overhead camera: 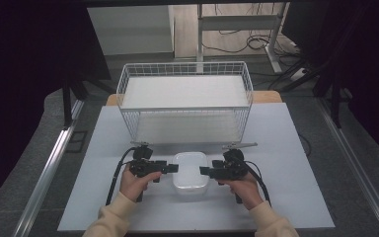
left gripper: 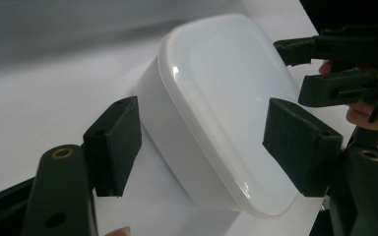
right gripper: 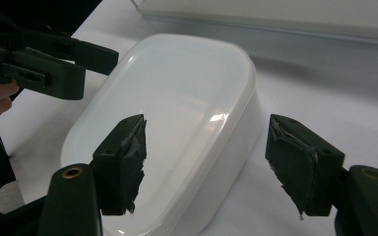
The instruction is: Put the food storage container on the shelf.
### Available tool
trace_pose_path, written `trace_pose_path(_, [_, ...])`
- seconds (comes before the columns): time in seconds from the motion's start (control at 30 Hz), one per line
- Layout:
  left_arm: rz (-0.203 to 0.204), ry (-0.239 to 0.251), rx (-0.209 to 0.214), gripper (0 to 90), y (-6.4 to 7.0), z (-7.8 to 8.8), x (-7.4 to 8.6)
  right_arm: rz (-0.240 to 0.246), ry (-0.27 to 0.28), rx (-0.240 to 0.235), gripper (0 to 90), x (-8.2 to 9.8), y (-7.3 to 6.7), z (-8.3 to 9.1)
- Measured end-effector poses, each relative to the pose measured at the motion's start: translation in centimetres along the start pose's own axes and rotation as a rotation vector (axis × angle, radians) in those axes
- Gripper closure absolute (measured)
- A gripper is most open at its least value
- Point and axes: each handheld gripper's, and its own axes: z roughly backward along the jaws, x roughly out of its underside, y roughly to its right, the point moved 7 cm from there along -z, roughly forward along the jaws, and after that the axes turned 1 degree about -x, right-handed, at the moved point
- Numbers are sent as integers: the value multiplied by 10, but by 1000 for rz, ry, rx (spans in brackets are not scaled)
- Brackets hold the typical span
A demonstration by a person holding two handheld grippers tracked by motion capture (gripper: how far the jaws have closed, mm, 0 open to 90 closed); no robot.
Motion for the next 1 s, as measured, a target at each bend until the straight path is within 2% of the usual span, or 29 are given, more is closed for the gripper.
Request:
trace_pose_path(0.07, [11,-1,14,319,0,-1,1,-6,-2,-4,324,1,-1,-1])
trace_pose_path(0.1, [32,-5,39,323,1,-2,2,-8,-2,-8,327,1,-1,-1])
trace_pose_path(0.23, [40,-6,35,341,1,-4,3,-12,-3,-18,339,1,-3,-2])
trace_pose_path(0.3, [59,-16,49,367,3,-7,5,-28,1,-27,375,2,-4,-2])
trace_pose_path(0.37, [63,-19,56,387,3,-8,6,-38,3,-31,387,3,-4,-3])
trace_pose_path(0.4, [63,-39,73,406,4,-12,9,-61,-8,-34,425,5,-3,-4])
trace_pose_path(0.43, [63,-39,73,418,4,-12,9,-67,-7,-36,445,6,-2,-5])
trace_pose_path(0.5, [58,-38,57,447,5,-13,9,-82,-7,-51,479,6,-3,-5])
trace_pose_path(0.53, [57,-23,51,477,5,-10,8,-111,6,-53,549,6,-2,-2])
trace_pose_path(0.67, [40,-8,43,594,7,-2,9,-173,19,-80,625,6,0,3])
trace_pose_path(0.9, [24,33,53,711,15,7,9,-216,49,-109,716,12,-4,16])
trace_pose_path(1.0, [-5,57,35,734,20,12,11,-232,83,-130,762,15,-7,23])
